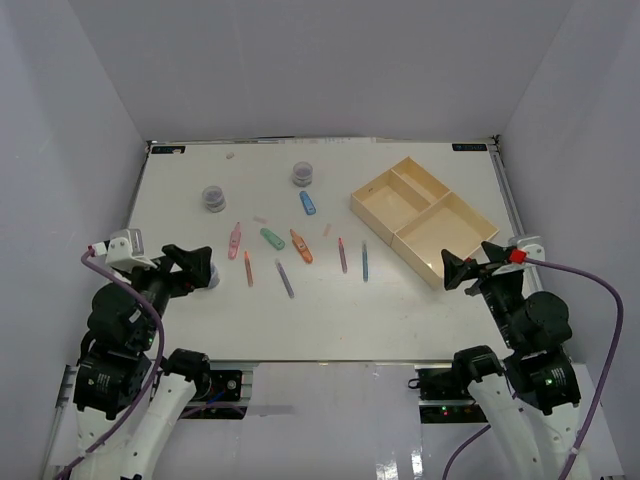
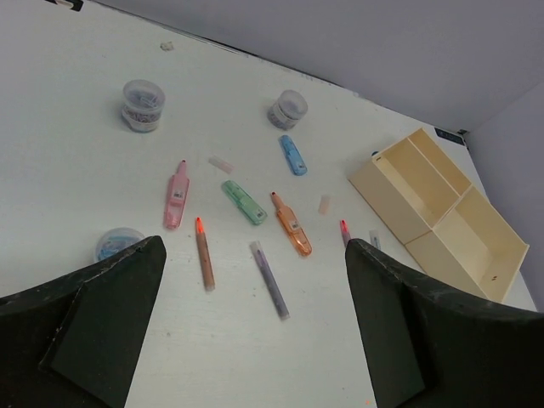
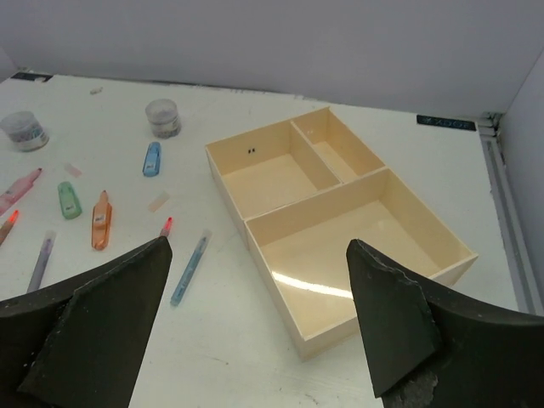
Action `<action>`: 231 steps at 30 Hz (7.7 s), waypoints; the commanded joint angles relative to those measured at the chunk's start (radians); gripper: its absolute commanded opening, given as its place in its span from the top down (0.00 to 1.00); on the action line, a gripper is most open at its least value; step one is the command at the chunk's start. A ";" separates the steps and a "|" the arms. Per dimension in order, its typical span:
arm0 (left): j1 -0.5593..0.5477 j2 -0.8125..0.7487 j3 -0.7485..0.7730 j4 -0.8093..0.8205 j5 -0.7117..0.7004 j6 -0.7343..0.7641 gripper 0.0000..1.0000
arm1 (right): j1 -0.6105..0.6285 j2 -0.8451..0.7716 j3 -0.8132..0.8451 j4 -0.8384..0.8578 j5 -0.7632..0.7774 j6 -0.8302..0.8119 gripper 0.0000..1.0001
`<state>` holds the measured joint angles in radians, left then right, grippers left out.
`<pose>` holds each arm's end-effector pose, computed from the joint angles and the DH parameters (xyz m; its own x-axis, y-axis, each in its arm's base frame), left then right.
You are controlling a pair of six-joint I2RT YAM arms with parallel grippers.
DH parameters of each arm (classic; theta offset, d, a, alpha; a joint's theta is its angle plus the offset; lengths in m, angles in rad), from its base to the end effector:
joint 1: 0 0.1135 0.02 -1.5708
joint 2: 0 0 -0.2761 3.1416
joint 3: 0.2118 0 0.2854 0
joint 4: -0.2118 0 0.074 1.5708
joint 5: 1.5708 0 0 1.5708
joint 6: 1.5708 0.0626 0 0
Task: Sort the stationery into containers
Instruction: Pick up the stationery from the center of the board, then place the stationery in the storage box, then pick up the stationery from the center of the board, then place the stationery in the storage box.
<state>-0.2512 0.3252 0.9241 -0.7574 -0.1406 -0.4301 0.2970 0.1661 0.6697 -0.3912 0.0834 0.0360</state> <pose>0.0887 -0.0137 0.3871 -0.1857 -0.3786 -0.9068 0.0381 0.9193 -0.3916 0.0959 0.0239 0.3616 0.0995 0.0680 -0.9927 -0.2162 0.9753 0.0451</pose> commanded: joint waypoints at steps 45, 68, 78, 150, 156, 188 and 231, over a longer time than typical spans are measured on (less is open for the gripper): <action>0.244 0.876 0.032 0.510 0.286 -0.036 0.02 | 0.366 2.003 1.119 0.268 0.039 -0.077 0.07; 0.244 0.893 0.038 0.497 0.274 0.007 0.02 | 0.389 2.273 1.265 0.319 0.059 -0.081 0.50; 0.244 0.890 0.035 0.495 0.266 0.014 0.02 | 0.389 2.059 1.200 0.311 0.012 -0.151 0.80; 0.244 0.862 0.036 0.486 0.274 0.031 0.02 | 0.530 1.797 0.953 0.236 -0.174 -0.239 0.18; 0.244 0.847 0.033 0.487 0.251 0.037 0.02 | 0.577 1.951 1.056 0.265 -0.191 -0.232 0.18; 0.244 0.845 0.032 0.487 0.262 0.037 0.02 | 0.610 2.123 1.176 0.287 -0.134 -0.248 0.67; 0.244 0.868 0.030 0.486 0.285 0.031 0.02 | -0.101 1.788 0.792 0.417 0.009 -0.605 0.61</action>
<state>-0.0071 1.2030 0.9485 -0.2695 0.1287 -0.4011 0.1959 1.9537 1.4120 -0.0200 0.1009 -0.5610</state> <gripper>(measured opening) 0.978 0.383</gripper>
